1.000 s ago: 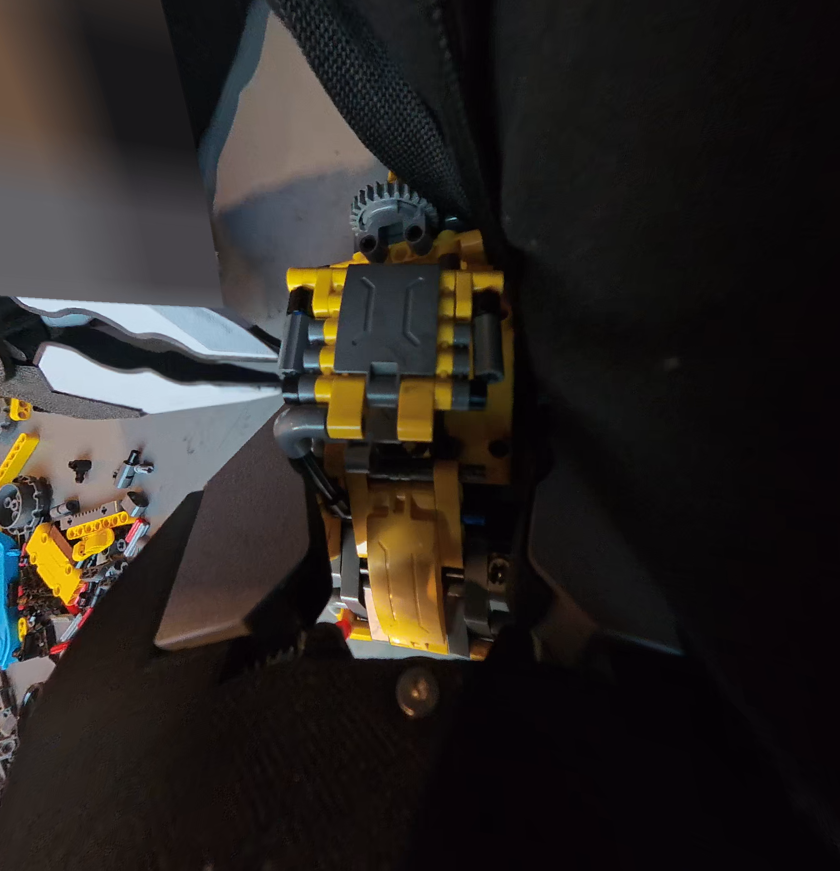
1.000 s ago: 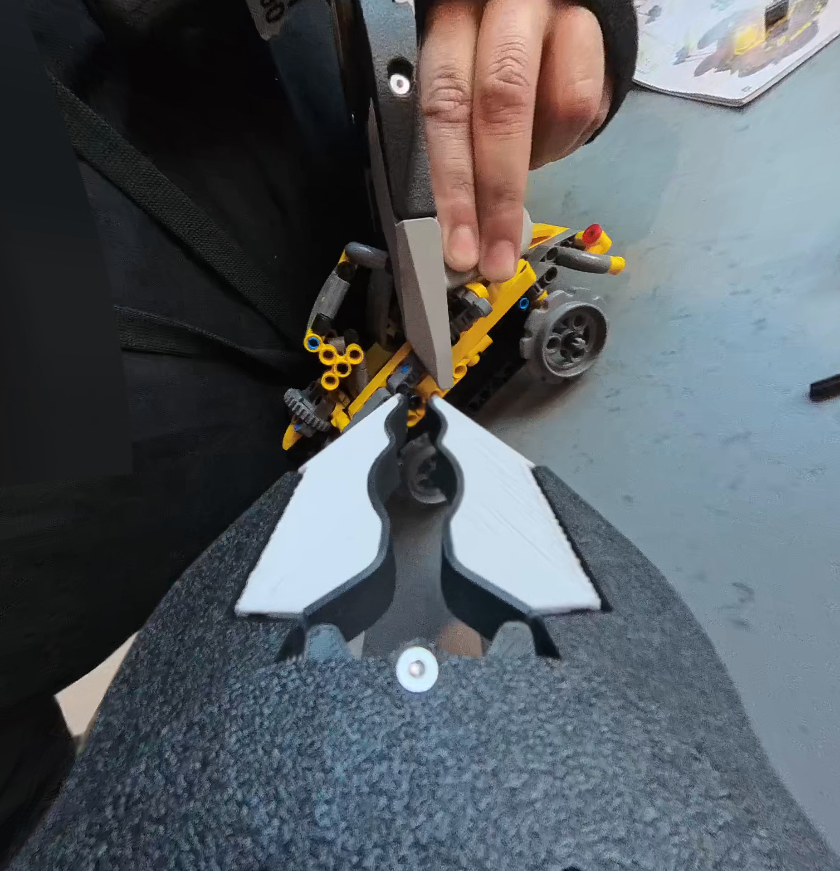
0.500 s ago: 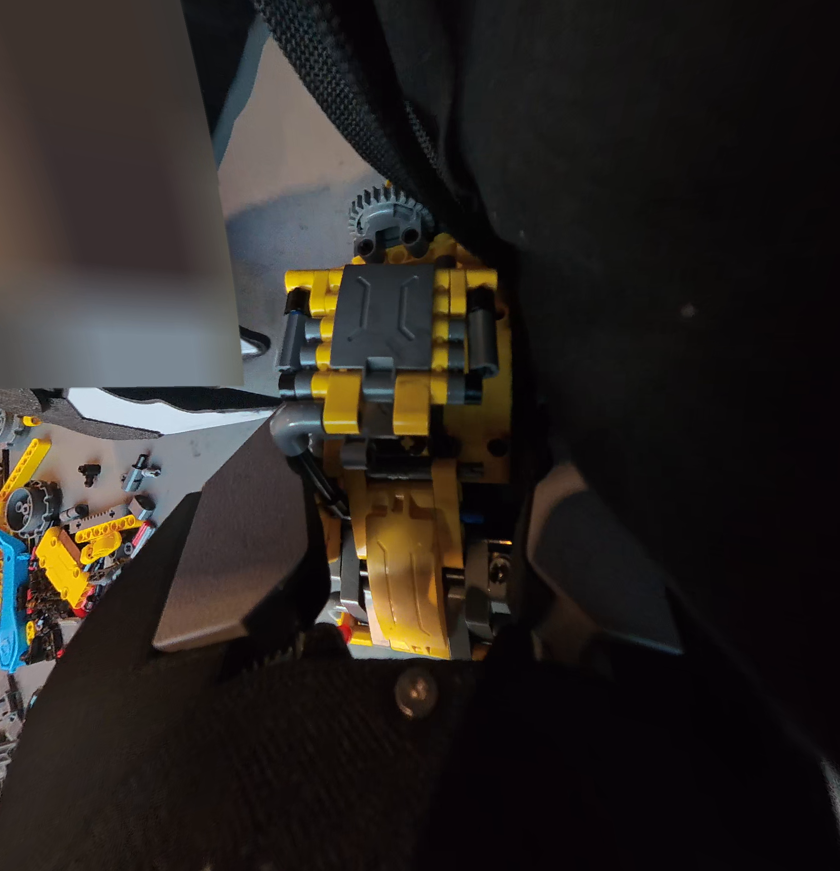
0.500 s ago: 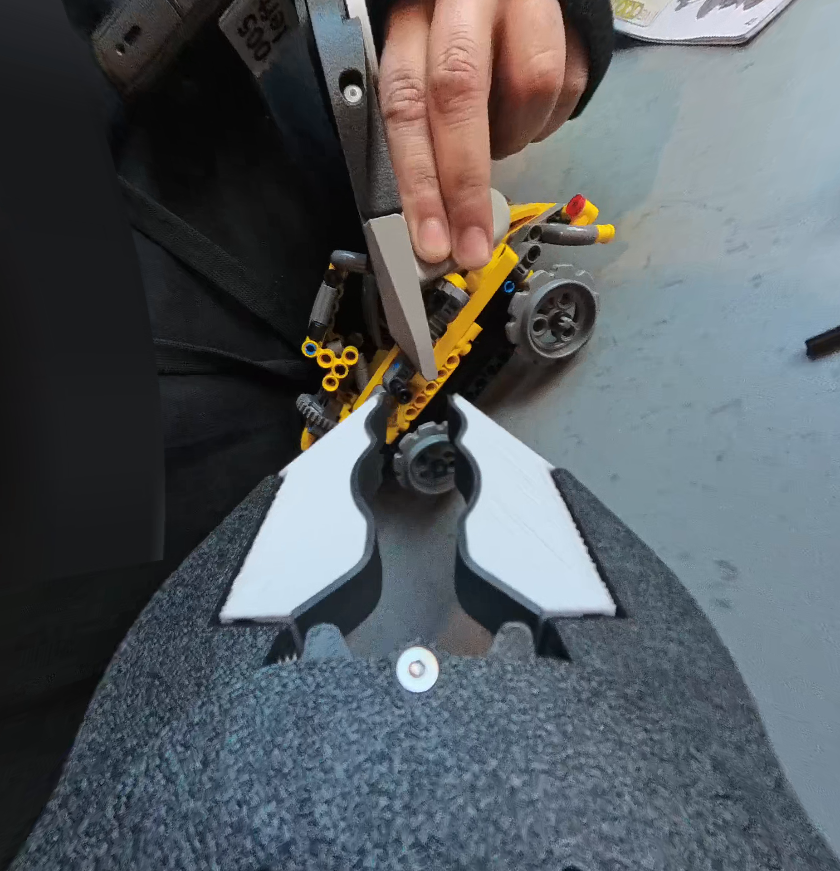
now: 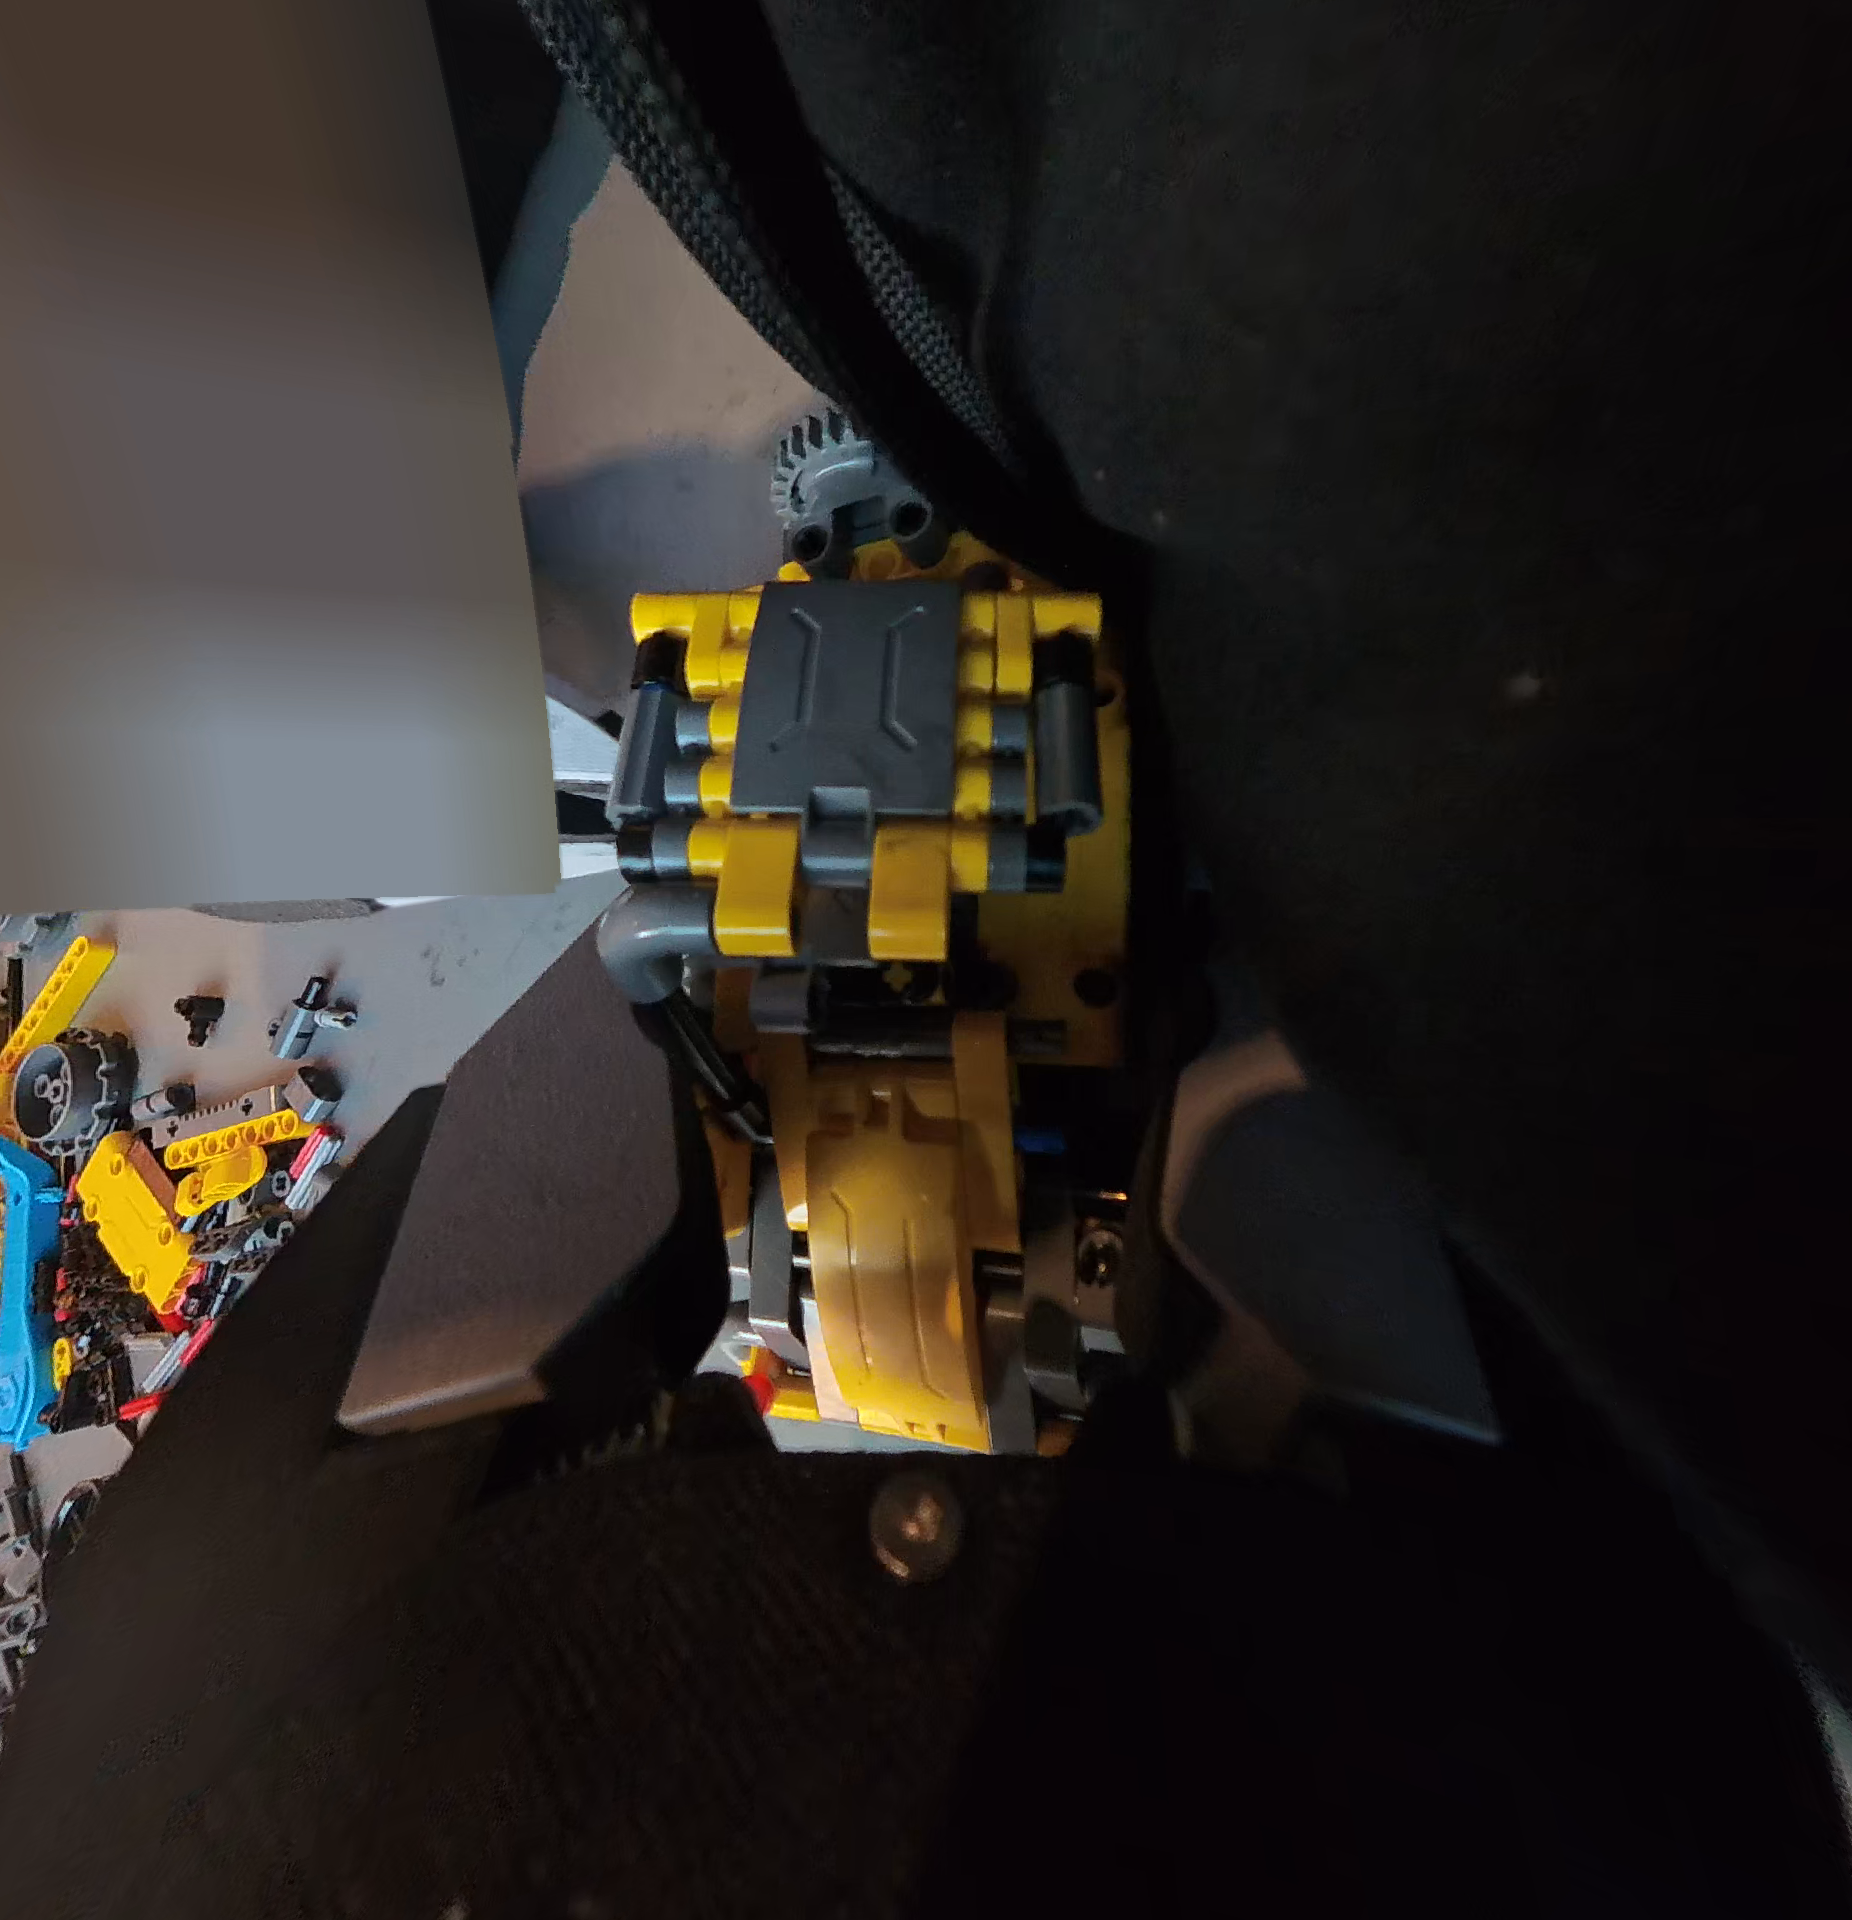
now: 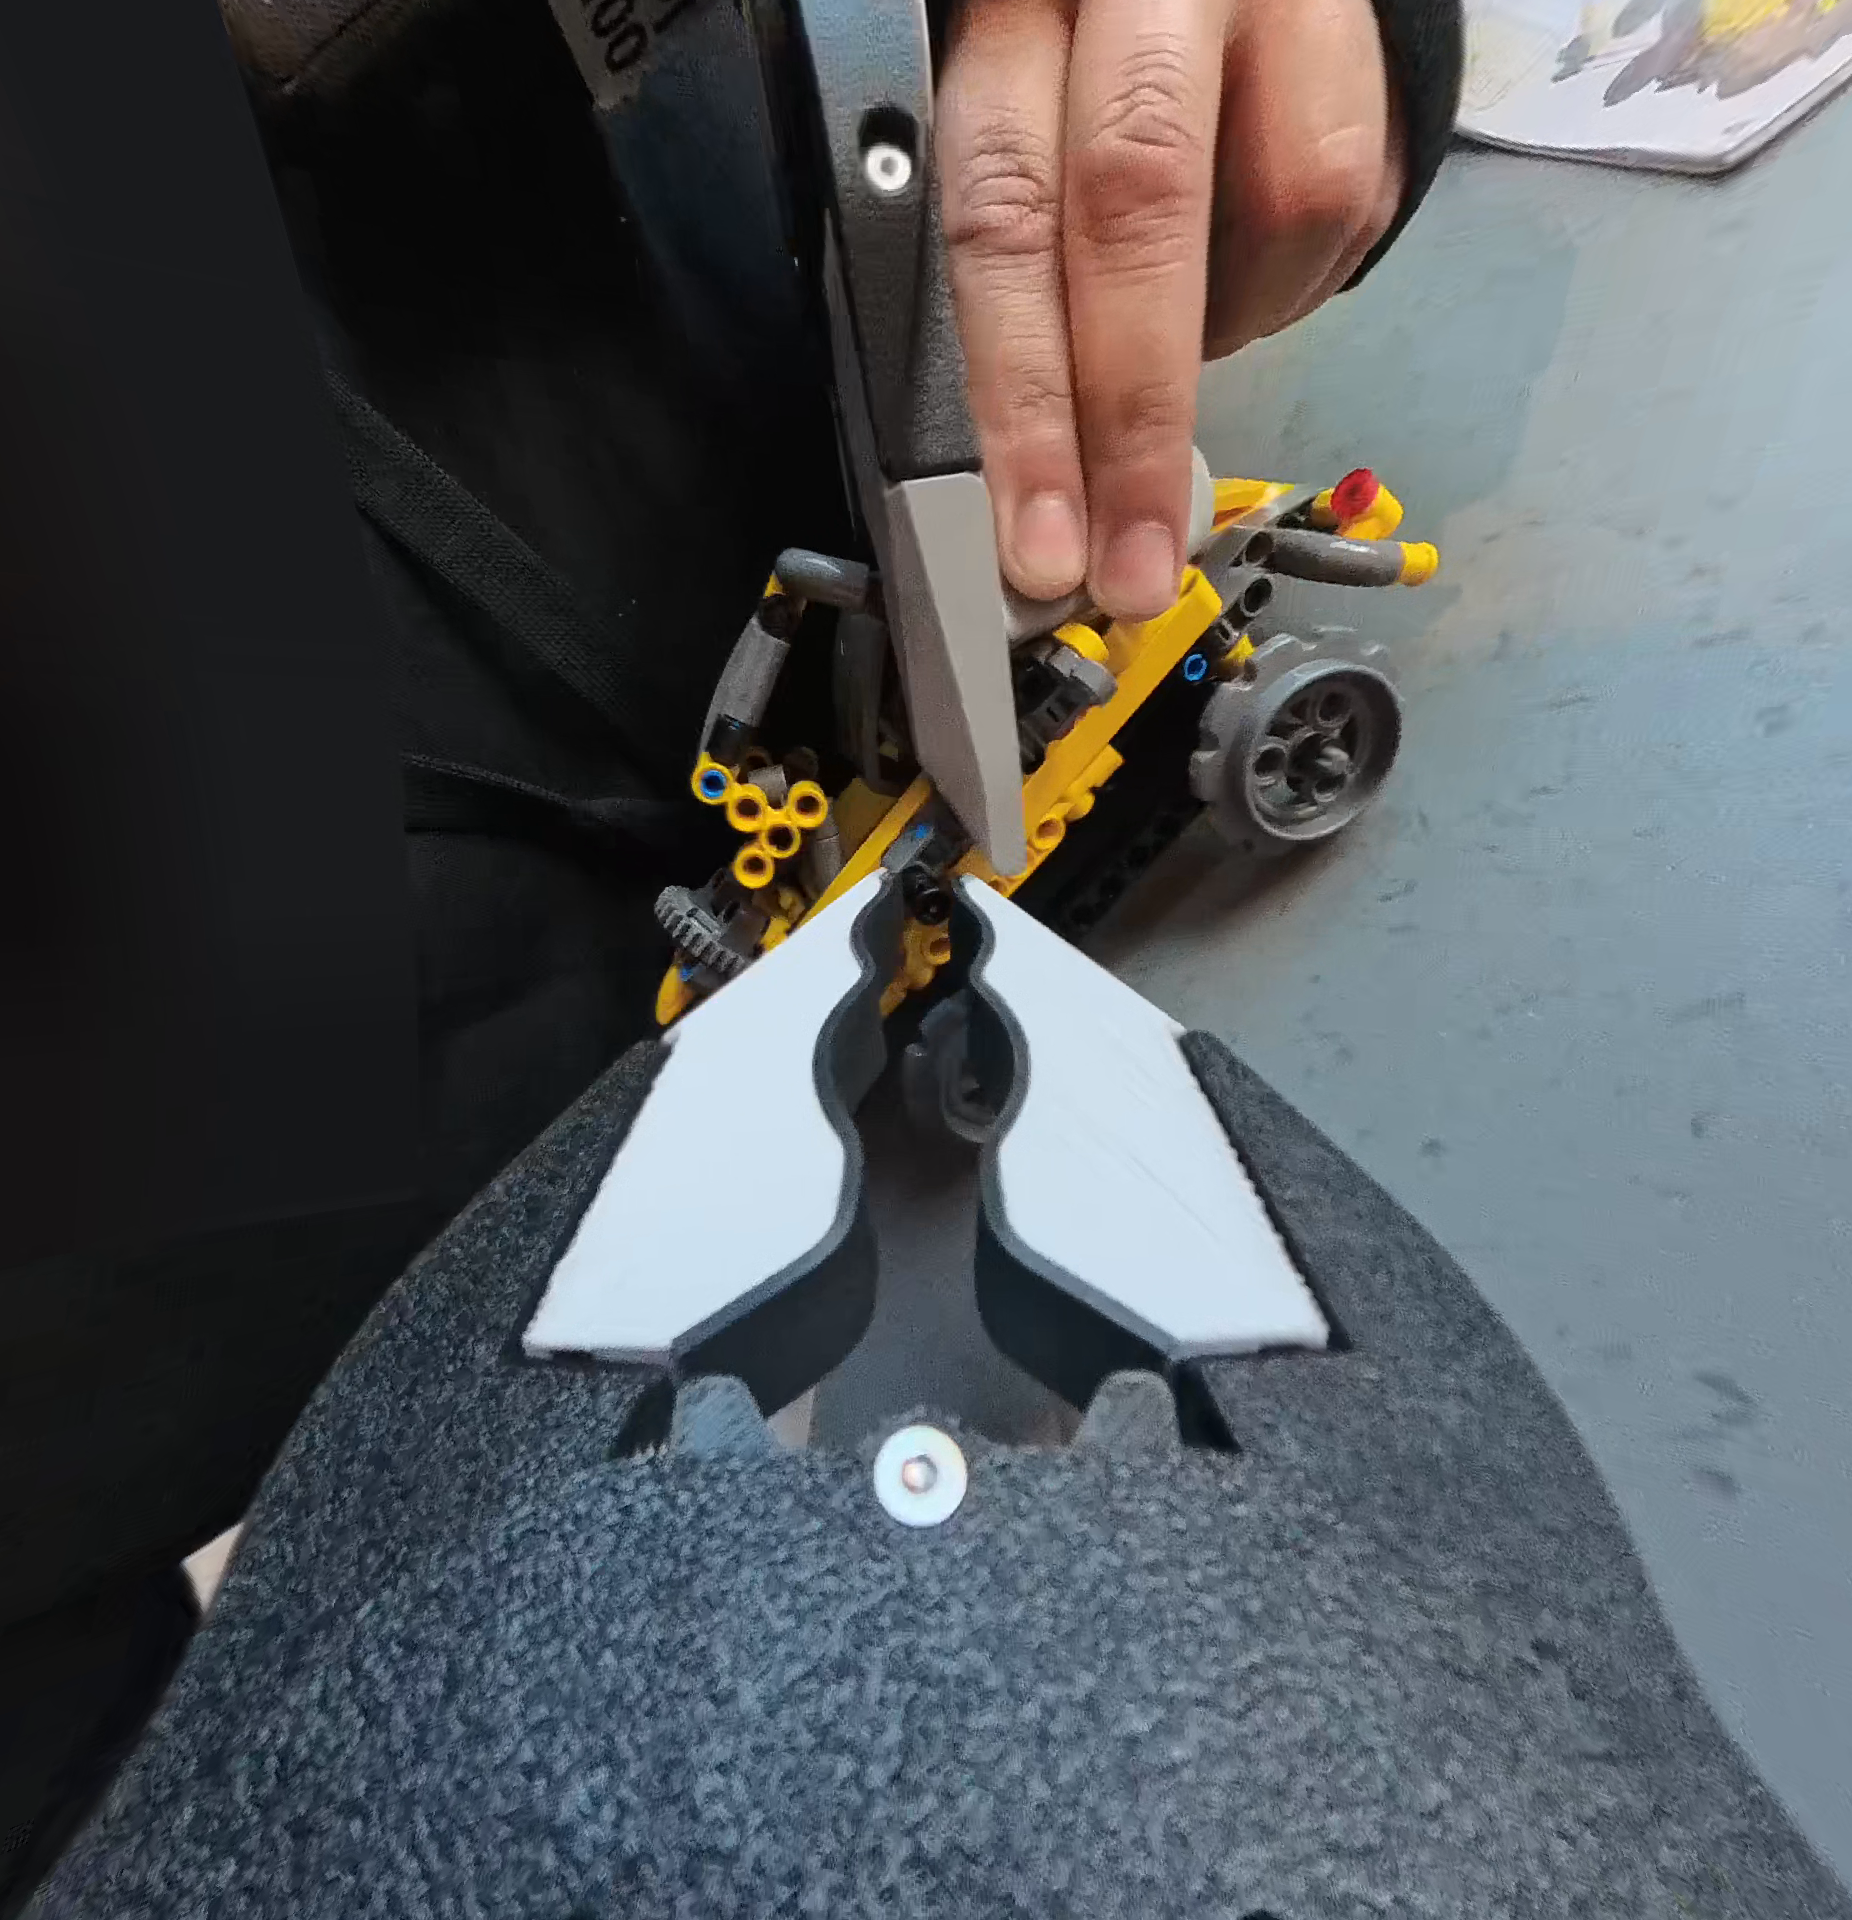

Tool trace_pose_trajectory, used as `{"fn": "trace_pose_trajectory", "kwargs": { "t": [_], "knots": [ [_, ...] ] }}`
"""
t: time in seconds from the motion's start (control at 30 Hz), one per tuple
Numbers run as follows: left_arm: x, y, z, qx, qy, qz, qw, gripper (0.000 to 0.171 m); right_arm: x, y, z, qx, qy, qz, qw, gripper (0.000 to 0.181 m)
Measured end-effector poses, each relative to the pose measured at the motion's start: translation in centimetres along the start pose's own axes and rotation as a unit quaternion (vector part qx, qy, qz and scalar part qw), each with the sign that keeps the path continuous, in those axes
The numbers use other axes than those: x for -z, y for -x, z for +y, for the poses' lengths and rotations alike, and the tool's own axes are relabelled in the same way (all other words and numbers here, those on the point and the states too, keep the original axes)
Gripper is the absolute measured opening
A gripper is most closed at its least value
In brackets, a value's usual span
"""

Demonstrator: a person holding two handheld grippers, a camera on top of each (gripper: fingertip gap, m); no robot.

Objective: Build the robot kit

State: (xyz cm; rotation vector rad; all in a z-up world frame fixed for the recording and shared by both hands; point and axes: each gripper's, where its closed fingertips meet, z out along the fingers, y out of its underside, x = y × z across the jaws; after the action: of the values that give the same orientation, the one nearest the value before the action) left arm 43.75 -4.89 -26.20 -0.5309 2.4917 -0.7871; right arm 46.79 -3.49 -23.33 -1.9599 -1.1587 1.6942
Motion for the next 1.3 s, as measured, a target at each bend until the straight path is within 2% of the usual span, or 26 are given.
{"fn": "trace_pose_trajectory", "kwargs": {
  "t": [0.03,0.17,0.37,0.43,0.57,0.7,0.87,0.97,1.03,1.1,1.3],
  "knots": [
    [0.0,0.0,0.0,0.001,0.002,0.0,1.0,0.093,0.0,0.0,0.0,0.01,0.004,0.016,1.0,0.007],
    [0.0,0.0,0.0,0.0,0.002,0.002,1.0,0.093,0.0,0.1,0.1,0.067,0.056,0.089,0.992,0.006],
    [0.0,-0.1,0.0,0.004,0.002,0.002,1.0,0.093,-0.1,0.3,0.1,0.116,0.087,0.153,0.978,0.006],
    [0.0,-0.1,-0.1,0.002,0.001,0.005,1.0,0.093,-0.2,0.3,0.2,0.089,0.08,0.13,0.984,0.006],
    [-0.1,-0.2,-0.2,0.0,-0.003,0.009,1.0,0.093,-0.4,0.7,0.4,0.037,0.054,0.037,0.997,0.005],
    [-0.1,-0.4,-0.1,0.008,-0.007,0.013,1.0,0.094,-1.0,0.9,0.2,-0.019,0.028,-0.03,0.999,0.004],
    [0.0,-0.2,-0.2,0.002,-0.013,0.009,1.0,0.092,-0.5,0.5,0.3,-0.025,0.022,-0.039,0.999,0.007],
    [0.0,-0.2,-0.3,0.0,-0.014,0.007,1.0,0.092,0.8,-0.1,0.8,0.038,0.043,0.028,0.998,0.008],
    [0.0,-0.1,-0.3,-0.001,-0.015,0.005,1.0,0.092,1.8,-1.3,0.7,0.05,0.036,0.082,0.995,0.005],
    [0.0,-0.1,-0.3,-0.002,-0.014,0.005,1.0,0.092,1.5,-0.2,0.3,0.057,0.014,0.054,0.997,0.0],
    [0.0,-0.1,-0.2,0.0,-0.012,0.005,1.0,0.092,0.8,0.4,0.5,0.078,0.032,0.054,0.995,0.0]
  ]
}}
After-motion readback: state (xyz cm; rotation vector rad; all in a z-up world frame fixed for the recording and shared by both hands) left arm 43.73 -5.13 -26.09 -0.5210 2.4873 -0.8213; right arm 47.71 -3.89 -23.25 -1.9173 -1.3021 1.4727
